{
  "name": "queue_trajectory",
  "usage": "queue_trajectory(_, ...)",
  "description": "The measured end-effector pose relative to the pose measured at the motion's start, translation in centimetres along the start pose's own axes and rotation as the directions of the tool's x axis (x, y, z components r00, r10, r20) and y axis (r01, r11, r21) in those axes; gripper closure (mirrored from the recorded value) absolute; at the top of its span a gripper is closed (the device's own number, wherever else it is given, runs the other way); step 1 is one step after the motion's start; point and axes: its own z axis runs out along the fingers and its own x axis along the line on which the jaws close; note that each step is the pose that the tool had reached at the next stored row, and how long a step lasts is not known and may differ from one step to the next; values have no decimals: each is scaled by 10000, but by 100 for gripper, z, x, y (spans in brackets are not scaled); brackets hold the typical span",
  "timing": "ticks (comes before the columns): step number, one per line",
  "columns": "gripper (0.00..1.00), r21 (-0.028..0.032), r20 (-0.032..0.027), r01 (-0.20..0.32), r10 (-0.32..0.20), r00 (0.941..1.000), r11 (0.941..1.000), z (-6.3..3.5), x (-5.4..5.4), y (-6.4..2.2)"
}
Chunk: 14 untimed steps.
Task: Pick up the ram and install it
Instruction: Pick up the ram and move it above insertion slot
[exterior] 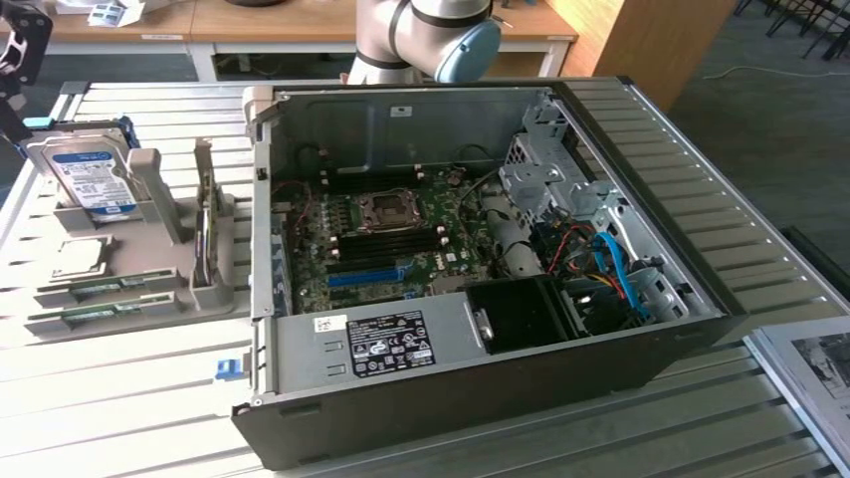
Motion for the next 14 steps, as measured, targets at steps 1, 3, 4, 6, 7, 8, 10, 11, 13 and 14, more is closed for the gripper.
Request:
queue_trajectory(1,90,-4,-7,144,-144,9999,9999,0,0,0)
queue_trajectory(3,90,-10,-20,436,-436,9990,9990,0,0,0)
queue_trajectory(4,90,-15,-26,582,-582,9983,9983,0,0,0)
queue_trajectory(6,90,-22,-38,880,-880,9961,9961,0,0,0)
queue_trajectory(7,90,-26,-44,1023,-1023,9947,9947,0,0,0)
queue_trajectory(8,90,-30,-51,1166,-1166,9932,9932,0,0,0)
queue_trajectory(10,90,-39,-63,1449,-1450,9894,9894,0,0,0)
queue_trajectory(11,90,-43,-69,1603,-1603,9870,9871,0,0,0)
queue_trajectory(13,90,-52,-81,1887,-1887,9820,9820,0,0,0)
queue_trajectory(14,90,-57,-86,2028,-2028,9792,9792,0,0,0)
